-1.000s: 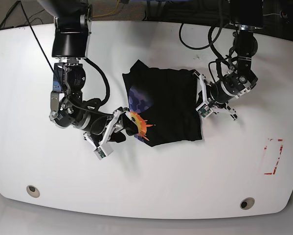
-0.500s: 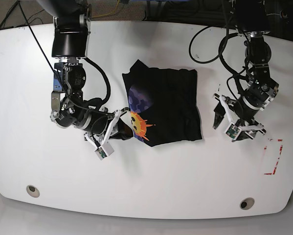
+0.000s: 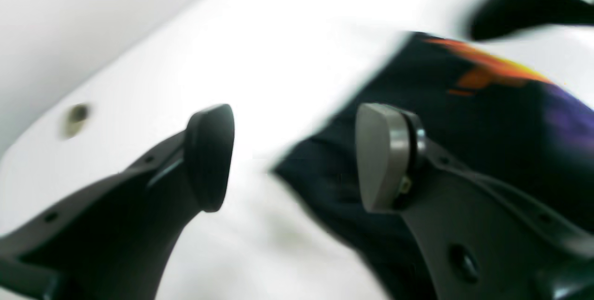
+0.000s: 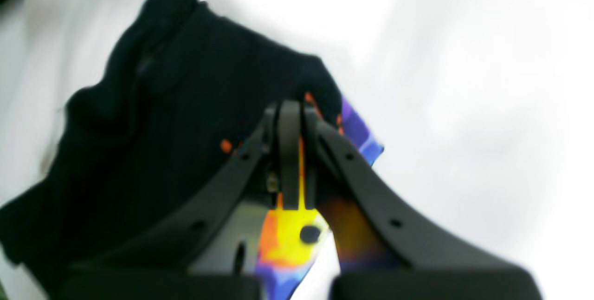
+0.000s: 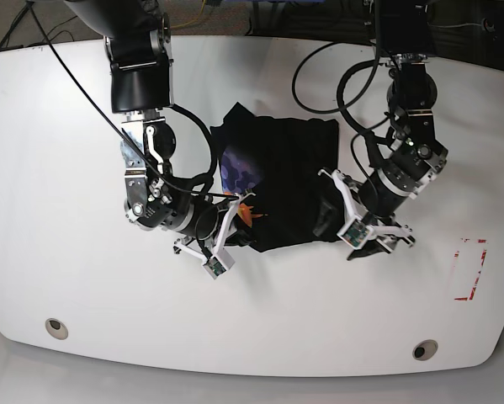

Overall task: Layout the t-shirt on the table in an organized manner, then fold the t-shirt properly
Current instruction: 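Reposition the left gripper and grasp the folded shirt stack, then lift and rotate the folded shirt with both grippers, exposing the print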

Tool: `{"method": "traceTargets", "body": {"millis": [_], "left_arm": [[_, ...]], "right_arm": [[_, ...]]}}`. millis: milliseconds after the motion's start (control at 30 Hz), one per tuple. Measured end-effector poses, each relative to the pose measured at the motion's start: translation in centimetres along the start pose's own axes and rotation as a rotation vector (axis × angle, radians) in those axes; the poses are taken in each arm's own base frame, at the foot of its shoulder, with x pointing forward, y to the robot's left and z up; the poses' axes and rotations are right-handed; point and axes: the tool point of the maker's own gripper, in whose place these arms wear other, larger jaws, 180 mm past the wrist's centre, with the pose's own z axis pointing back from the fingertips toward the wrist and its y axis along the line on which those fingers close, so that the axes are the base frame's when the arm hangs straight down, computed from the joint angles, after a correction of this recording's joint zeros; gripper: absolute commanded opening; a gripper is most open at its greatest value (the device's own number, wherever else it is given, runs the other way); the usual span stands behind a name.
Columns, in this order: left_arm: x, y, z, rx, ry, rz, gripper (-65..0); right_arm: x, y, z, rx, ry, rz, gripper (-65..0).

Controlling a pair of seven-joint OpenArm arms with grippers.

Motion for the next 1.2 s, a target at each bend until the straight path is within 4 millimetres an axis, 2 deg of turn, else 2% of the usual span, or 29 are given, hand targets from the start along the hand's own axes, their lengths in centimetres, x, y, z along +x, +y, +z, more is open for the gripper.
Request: {"method": "traceTargets", "body": {"millis": [100, 267, 400, 533, 633, 833, 1000, 1200], "left_arm": [[-0.6, -2.7, 0.1, -0.060, 0.014, -0.005, -26.5], [-2.1, -7.6, 0.5, -0.172, 0.058, -0.009, -36.1], [-2.6, -10.3, 1.0, -0.235, 0.065, -0.006, -44.6], [-3.6, -11.9, 1.6, -0.268, 0.088, 0.012, -48.5], [-4.6, -12.4, 1.9, -0.274, 0.114, 0.019, -48.9], [-7.4, -12.5, 1.7, -0.292, 0.177, 0.053, -49.0], [-10.9, -11.0, 2.0, -0.264, 0.263, 0.077, -49.0], [-12.2, -8.7, 2.5, -0.212, 0.290, 0.082, -49.0]], "right_arm": [[0.7, -0.3, -0.5, -0.008, -0.017, 0.006, -65.0], [1.0, -1.0, -1.4, -0.027, -0.015, 0.008, -65.0], [0.7, -1.1, -2.1, -0.016, 0.000, -0.007, -65.0], [1.1, -1.3, -2.5, -0.010, -0.044, -0.026, -65.0], [1.0, -1.4, -2.7, -0.007, -0.063, -0.040, -65.0], [-0.8, -1.3, -3.5, 0.006, -0.034, -0.081, -65.0], [-2.4, -0.7, -3.7, 0.037, -0.004, -0.084, -65.0], [-5.1, -0.2, -3.5, 0.055, 0.036, -0.095, -65.0]]}}
